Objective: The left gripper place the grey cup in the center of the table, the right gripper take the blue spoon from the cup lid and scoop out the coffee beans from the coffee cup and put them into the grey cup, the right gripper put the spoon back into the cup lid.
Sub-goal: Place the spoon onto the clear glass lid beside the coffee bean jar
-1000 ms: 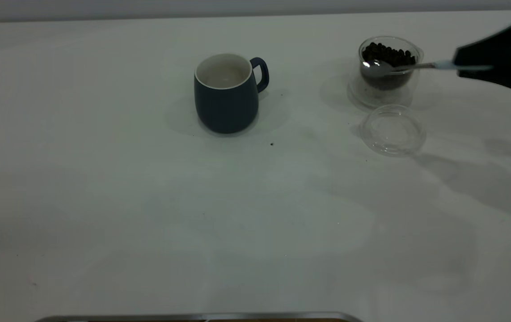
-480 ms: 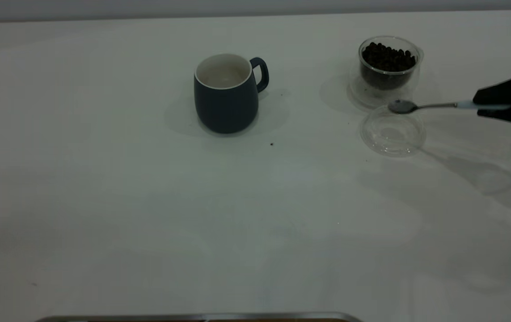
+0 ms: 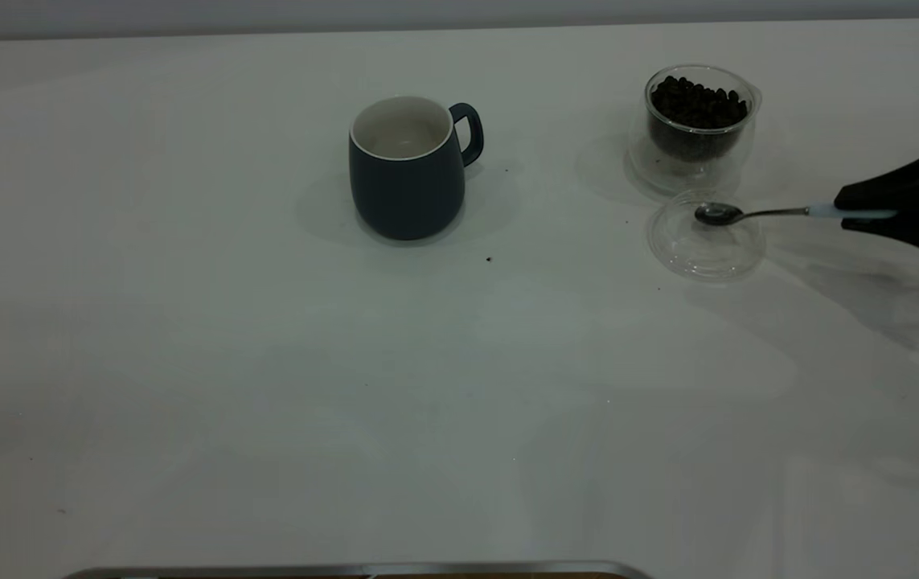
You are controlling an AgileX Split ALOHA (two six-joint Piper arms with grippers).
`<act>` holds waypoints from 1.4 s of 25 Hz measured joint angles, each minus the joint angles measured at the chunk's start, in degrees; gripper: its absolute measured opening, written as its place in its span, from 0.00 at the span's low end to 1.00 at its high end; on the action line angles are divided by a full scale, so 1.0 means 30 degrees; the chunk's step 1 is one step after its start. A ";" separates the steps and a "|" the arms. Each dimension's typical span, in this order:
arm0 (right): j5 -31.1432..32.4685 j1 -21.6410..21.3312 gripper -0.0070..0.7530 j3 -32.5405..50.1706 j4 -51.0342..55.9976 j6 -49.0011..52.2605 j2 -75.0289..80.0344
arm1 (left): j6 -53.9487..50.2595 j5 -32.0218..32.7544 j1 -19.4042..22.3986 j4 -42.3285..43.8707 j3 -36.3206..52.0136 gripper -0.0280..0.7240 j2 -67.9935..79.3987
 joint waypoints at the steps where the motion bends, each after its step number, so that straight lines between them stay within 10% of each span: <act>1: 0.0000 0.0000 0.15 0.0000 0.0000 0.0017 0.0069 | 0.0000 0.0000 0.0000 0.0000 0.0000 0.77 0.0000; 35: 0.0351 0.1085 0.15 -0.1044 0.0021 -0.0263 0.1310 | 0.0000 0.0000 0.0000 0.0000 0.0000 0.77 0.0000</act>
